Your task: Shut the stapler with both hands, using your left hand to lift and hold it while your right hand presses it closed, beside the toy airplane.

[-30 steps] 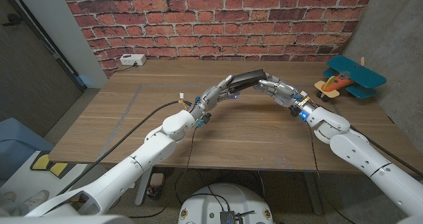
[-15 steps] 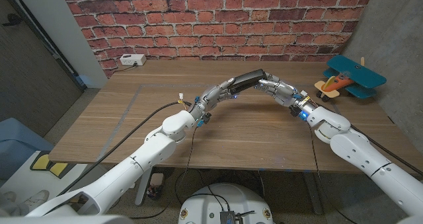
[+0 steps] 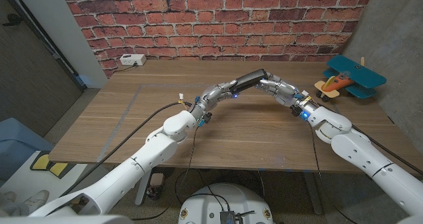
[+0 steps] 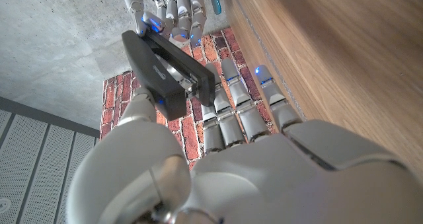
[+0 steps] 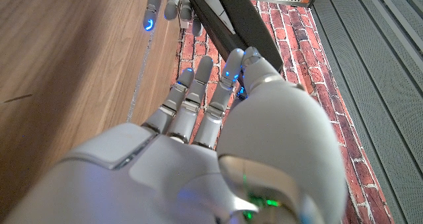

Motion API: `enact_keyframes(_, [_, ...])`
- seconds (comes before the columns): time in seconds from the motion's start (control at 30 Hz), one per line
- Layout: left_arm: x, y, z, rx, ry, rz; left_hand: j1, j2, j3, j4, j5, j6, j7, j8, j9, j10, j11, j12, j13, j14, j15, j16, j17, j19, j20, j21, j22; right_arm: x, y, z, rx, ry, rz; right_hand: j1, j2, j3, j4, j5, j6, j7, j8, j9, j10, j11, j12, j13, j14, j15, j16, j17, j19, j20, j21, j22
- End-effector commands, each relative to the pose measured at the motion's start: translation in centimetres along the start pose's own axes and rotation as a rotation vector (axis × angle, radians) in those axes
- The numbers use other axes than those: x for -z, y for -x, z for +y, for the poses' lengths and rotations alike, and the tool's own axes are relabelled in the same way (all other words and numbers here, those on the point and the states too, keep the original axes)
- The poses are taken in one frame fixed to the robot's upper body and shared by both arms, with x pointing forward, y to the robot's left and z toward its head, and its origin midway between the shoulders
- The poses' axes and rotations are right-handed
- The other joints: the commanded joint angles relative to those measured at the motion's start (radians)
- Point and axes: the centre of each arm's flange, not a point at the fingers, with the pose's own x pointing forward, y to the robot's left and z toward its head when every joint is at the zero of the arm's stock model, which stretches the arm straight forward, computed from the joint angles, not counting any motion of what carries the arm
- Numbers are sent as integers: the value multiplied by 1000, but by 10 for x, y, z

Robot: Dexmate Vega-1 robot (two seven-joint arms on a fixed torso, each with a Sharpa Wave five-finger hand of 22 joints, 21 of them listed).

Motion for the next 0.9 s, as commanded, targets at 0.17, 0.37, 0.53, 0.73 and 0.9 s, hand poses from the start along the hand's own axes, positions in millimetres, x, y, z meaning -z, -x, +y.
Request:
enact_keyframes(0.17, [3, 0, -5, -49, 61, -18, 75, 53, 22, 7, -9, 65, 2, 29, 24, 88, -25, 36, 17, 71, -109, 38, 14, 16, -18, 27, 9, 1, 3, -2, 5, -7, -4, 9, 16, 7, 9, 6, 113, 26, 6, 25, 6, -6, -7, 2, 10, -172, -1, 3, -4, -32, 9, 1])
enact_keyframes(0.37, [3, 1, -6, -66, 74, -25, 82, 47, 29, 5, -8, 92, 4, 40, 34, 123, -36, 50, 19, 105, -123, 43, 7, 24, -25, 38, 12, 1, 3, -1, 1, -3, -3, 9, 16, 7, 9, 6, 114, 27, 5, 25, 4, -4, -8, 2, 10, -172, -2, 3, -4, -32, 11, 1])
enact_keyframes(0.53, [5, 3, -7, -66, 99, -23, 89, 47, 33, 3, -8, 105, -2, 44, 39, 131, -39, 53, 20, 119, -131, 48, 6, 27, -28, 43, 13, 1, 3, 1, -1, -1, -3, 9, 16, 7, 8, 6, 115, 28, 5, 25, 4, -8, -9, 4, 10, -172, -3, 4, -5, -32, 14, 1])
enact_keyframes(0.73, [6, 5, -9, -82, 130, -21, 200, 62, 69, -22, -4, 170, -25, 74, 59, 195, -67, 77, 28, 169, -159, 102, 42, 32, -43, 63, 18, 3, 3, 3, -1, -6, 6, 9, 16, 7, 9, 6, 114, 27, 5, 26, 4, -7, -9, 5, 11, -172, -4, 4, -6, -32, 16, 0])
enact_keyframes(0.9, [8, 8, -11, -110, 182, -26, 379, 85, 126, -25, 2, 266, -48, 133, 102, 284, -77, 116, 56, 223, -175, 167, 106, 39, -57, 101, 29, 4, 3, 5, -4, -6, 12, 8, 16, 7, 8, 6, 113, 25, 4, 25, 4, -7, -11, 3, 12, -172, -4, 5, -7, -33, 18, 0])
